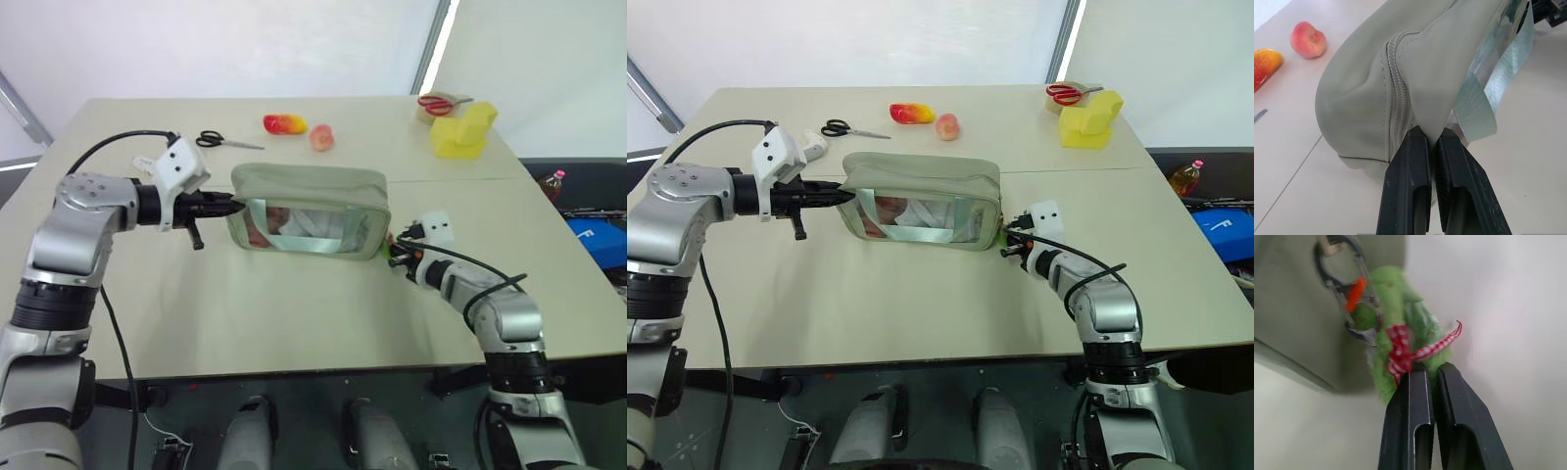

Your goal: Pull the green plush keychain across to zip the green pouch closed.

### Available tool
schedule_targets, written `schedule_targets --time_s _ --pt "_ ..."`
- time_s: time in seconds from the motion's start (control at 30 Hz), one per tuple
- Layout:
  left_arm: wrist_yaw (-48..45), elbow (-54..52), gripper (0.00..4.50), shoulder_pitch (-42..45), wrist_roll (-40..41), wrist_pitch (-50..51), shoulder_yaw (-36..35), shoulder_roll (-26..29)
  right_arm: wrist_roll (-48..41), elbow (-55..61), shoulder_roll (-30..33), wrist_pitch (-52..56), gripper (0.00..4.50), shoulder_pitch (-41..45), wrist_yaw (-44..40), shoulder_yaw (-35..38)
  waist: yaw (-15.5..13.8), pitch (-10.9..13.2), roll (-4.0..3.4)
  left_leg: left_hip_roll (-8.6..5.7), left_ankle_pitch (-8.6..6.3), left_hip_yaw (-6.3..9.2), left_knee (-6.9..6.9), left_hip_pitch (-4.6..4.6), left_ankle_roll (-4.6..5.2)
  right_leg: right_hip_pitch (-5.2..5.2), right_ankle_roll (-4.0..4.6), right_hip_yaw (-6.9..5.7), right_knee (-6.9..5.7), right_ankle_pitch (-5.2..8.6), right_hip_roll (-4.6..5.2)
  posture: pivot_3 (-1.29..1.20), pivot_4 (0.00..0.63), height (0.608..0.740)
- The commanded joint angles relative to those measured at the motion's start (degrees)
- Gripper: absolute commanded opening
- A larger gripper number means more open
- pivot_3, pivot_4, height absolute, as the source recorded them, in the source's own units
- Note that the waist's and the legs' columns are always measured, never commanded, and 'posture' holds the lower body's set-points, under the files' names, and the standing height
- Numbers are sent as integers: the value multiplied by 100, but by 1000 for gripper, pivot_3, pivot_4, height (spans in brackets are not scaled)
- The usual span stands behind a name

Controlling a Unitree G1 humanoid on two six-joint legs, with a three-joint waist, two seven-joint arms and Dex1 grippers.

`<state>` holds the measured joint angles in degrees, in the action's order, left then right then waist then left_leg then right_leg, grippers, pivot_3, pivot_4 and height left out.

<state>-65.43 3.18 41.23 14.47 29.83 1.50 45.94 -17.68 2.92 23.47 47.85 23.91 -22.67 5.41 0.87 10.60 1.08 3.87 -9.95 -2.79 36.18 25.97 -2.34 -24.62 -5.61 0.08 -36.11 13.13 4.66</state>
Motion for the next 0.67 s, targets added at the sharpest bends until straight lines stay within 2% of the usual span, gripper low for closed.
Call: schedule_targets --time_s 0.03,0.13,0.23,0.27,0.33,0.37,0.53,0.67 --pt "-15 -21 0 66 74 -15 -42 35 -447 493 752 300 1088 490 -683 348 -3 6 -9 -1 0 -2 1 2 0 -2 1 1 0 0 3 0 150 740" --pt "-124 251 1079 338 257 156 -162 29 -833 791 1650 628 2561 851 -1424 444 -13 6 -8 -1 0 -3 -3 3 0 -6 1 1 2 0 4 0 150 740" --pt "-215 569 2607 590 360 245 -232 86 -1264 1073 2411 817 4133 989 -2259 420 -16 4 -2 1 0 0 -16 7 1 -13 -1 -2 5 3 0 0 150 740" --pt "-263 675 3142 658 360 228 -235 132 -1437 1189 2609 906 4500 1066 -2493 434 -16 4 -2 2 -1 1 -18 7 1 -13 -5 -3 6 5 -2 0 150 740" --pt "-384 808 4157 817 453 353 -293 226 -1770 1411 2980 1065 4500 1318 -2933 425 5 5 -3 1 -2 0 -19 11 3 -14 -8 -2 9 7 -1 0 150 740" --pt "-427 854 4474 886 498 410 -318 262 -1829 1465 3113 1073 4500 1438 -3064 381 20 7 -6 1 -2 -1 -18 20 4 -23 -8 -1 9 7 -1 0 150 740" --pt "-445 1123 4474 1144 487 466 -334 419 -1835 1416 3250 1047 4500 2012 -3167 122 11 7 -6 1 -2 -1 -10 37 4 -44 -6 0 3 5 -1 0 150 740" --pt "-425 1152 4474 1112 448 236 -298 473 -1716 1400 3165 980 4500 2074 -3083 -33 2 7 -6 0 -3 -3 -6 44 3 -45 -5 0 7 5 3 0 150 740"
